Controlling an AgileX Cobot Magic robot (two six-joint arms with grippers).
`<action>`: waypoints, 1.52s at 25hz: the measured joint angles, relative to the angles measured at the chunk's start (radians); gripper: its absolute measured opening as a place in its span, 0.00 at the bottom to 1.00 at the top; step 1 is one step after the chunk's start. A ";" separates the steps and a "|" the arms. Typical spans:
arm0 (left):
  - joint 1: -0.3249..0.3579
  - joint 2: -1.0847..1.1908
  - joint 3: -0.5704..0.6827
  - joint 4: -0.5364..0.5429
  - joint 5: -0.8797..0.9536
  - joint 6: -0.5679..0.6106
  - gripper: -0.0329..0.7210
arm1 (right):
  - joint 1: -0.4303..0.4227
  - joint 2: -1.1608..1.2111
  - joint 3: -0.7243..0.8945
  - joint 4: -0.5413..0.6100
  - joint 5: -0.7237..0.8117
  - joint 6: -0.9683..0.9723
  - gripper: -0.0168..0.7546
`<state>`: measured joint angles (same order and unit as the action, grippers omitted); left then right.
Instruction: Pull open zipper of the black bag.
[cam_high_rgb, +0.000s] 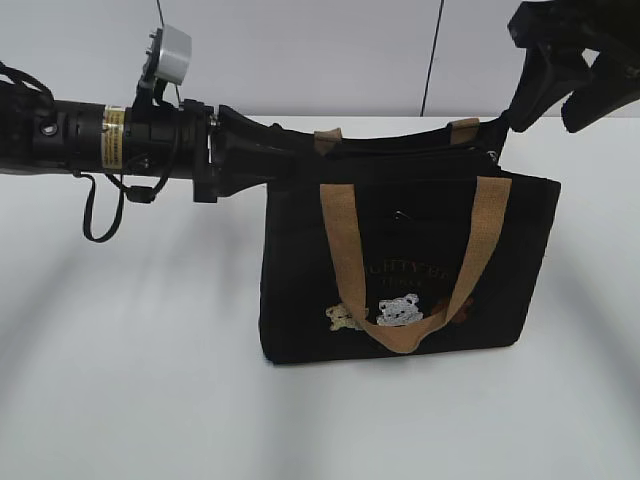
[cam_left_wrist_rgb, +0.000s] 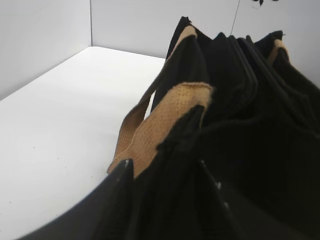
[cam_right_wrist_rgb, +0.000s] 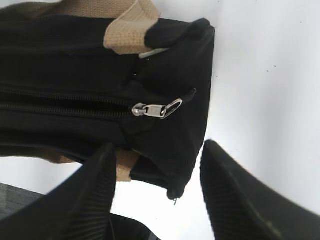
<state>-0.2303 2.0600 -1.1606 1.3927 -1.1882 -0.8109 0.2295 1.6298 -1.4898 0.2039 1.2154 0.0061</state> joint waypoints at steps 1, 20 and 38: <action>0.000 -0.008 0.000 0.008 0.000 -0.015 0.48 | 0.000 -0.002 0.000 0.000 0.000 0.000 0.55; 0.011 -0.402 0.043 0.343 1.166 -1.086 0.53 | 0.000 -0.220 0.000 0.000 0.004 -0.014 0.55; 0.126 -0.403 0.210 -0.194 0.765 -1.279 0.53 | 0.000 -0.258 0.001 0.052 0.005 -0.074 0.55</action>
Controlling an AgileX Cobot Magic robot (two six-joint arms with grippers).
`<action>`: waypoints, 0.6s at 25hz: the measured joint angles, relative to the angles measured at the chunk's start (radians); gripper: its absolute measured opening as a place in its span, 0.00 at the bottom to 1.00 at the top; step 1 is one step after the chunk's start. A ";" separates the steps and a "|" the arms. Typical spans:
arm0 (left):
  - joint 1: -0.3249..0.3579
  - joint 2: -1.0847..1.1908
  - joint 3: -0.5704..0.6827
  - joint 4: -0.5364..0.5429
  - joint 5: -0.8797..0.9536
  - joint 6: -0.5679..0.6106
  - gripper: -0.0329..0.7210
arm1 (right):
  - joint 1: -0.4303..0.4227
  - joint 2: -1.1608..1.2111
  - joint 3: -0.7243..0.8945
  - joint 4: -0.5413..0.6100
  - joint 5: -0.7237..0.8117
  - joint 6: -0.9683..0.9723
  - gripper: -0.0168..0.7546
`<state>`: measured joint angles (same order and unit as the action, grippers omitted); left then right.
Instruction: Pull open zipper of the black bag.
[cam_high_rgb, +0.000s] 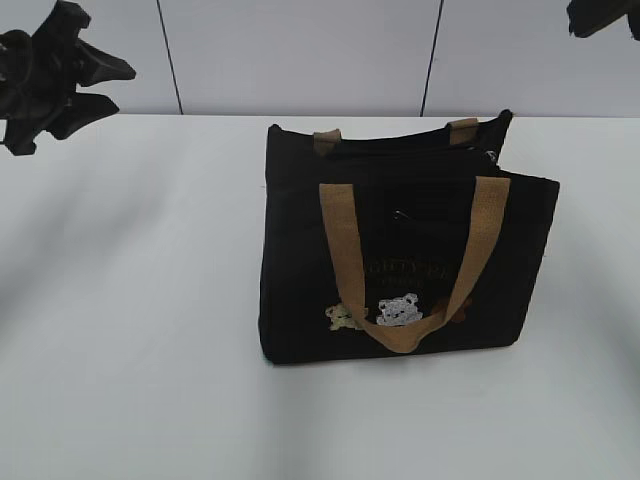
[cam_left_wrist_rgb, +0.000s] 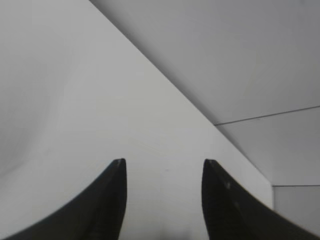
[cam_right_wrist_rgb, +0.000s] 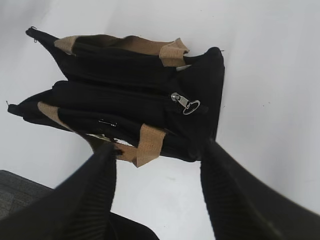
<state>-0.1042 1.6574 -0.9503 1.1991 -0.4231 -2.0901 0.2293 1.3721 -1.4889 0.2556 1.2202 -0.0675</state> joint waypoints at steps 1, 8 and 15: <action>0.011 0.000 0.000 0.009 -0.021 -0.009 0.53 | 0.000 0.000 0.000 0.001 0.000 -0.002 0.55; 0.038 -0.001 -0.032 0.450 0.002 -0.019 0.53 | 0.000 0.000 0.000 0.008 0.000 -0.005 0.55; 0.038 -0.019 -0.032 0.539 0.068 -0.019 0.53 | -0.001 0.000 0.000 -0.021 0.000 -0.001 0.55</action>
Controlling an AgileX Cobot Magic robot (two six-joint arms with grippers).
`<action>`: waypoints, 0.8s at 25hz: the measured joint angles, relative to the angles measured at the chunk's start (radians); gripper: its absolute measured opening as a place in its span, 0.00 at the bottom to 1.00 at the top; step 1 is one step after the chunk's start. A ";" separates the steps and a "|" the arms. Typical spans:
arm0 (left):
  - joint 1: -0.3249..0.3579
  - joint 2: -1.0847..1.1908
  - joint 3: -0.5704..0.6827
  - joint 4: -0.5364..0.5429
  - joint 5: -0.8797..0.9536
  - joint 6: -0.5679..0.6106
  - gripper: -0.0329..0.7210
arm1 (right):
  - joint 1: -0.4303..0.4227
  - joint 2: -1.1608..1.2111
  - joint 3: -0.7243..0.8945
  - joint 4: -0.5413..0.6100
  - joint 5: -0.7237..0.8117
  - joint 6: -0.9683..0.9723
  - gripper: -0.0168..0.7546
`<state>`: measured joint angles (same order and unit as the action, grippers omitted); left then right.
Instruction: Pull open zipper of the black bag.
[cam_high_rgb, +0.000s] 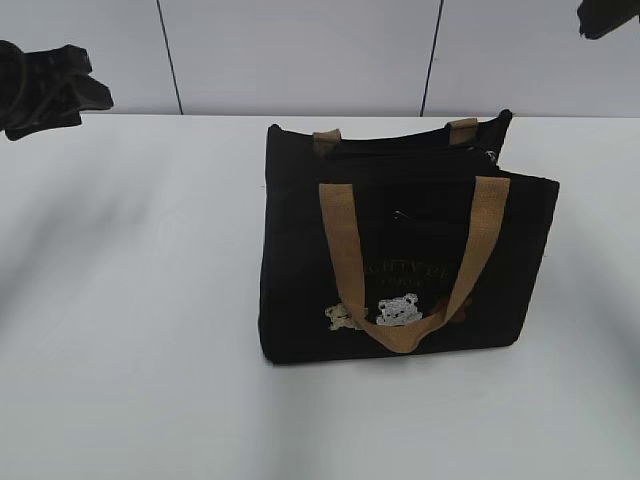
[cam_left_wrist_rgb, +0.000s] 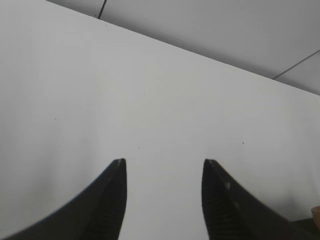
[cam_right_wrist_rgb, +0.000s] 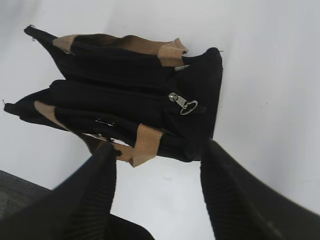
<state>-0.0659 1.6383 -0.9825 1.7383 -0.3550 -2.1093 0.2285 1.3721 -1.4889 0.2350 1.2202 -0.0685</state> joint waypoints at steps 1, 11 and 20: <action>0.000 -0.002 0.000 0.001 0.004 0.000 0.53 | 0.000 0.000 0.000 -0.015 0.000 0.010 0.55; 0.018 -0.004 0.000 0.004 -0.002 0.000 0.53 | -0.020 -0.005 0.013 -0.235 0.000 0.048 0.55; 0.018 -0.004 0.000 0.004 -0.011 0.000 0.53 | -0.260 -0.079 0.234 -0.152 -0.001 0.012 0.55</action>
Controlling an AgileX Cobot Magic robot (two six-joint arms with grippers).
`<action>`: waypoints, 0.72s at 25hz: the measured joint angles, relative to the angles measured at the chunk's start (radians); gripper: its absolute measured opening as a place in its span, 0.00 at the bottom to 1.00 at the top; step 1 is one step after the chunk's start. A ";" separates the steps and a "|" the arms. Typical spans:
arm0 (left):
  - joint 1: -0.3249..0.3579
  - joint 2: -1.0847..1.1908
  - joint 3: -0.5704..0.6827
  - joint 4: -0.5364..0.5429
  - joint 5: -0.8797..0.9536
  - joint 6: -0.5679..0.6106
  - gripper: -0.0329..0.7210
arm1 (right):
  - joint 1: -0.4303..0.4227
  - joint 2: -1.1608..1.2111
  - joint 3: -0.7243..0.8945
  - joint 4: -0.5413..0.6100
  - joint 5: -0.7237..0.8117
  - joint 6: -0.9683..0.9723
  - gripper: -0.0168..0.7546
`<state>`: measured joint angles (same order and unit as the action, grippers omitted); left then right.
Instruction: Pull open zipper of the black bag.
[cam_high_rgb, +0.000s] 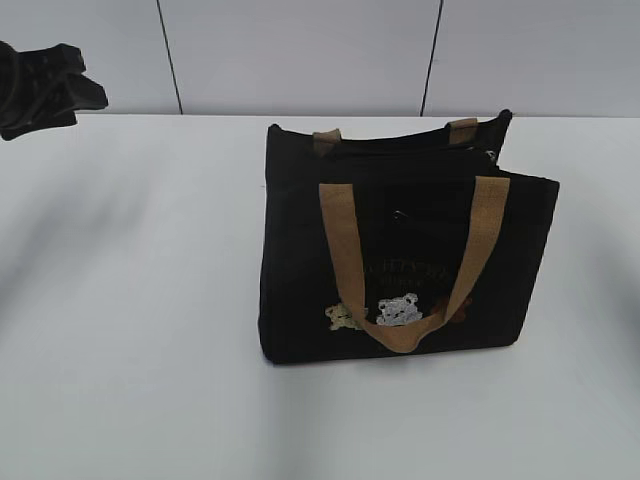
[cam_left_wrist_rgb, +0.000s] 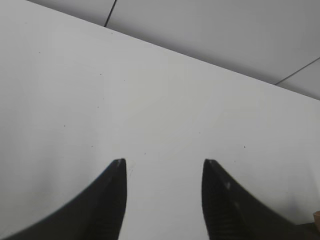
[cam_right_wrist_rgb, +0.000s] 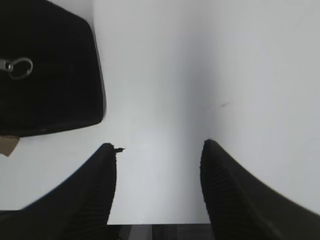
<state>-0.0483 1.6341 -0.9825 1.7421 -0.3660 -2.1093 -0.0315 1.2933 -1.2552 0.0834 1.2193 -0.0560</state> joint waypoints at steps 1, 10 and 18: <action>0.000 0.000 0.000 0.000 0.000 0.000 0.53 | 0.000 -0.028 0.040 0.007 0.000 -0.009 0.55; 0.001 0.000 0.000 0.002 0.003 0.004 0.53 | 0.000 -0.489 0.429 0.027 0.001 -0.024 0.55; 0.002 0.000 0.000 0.002 0.002 0.004 0.53 | 0.000 -0.923 0.631 0.027 0.003 -0.070 0.55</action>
<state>-0.0464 1.6341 -0.9825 1.7440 -0.3643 -2.1052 -0.0314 0.3705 -0.6240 0.1107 1.2219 -0.1263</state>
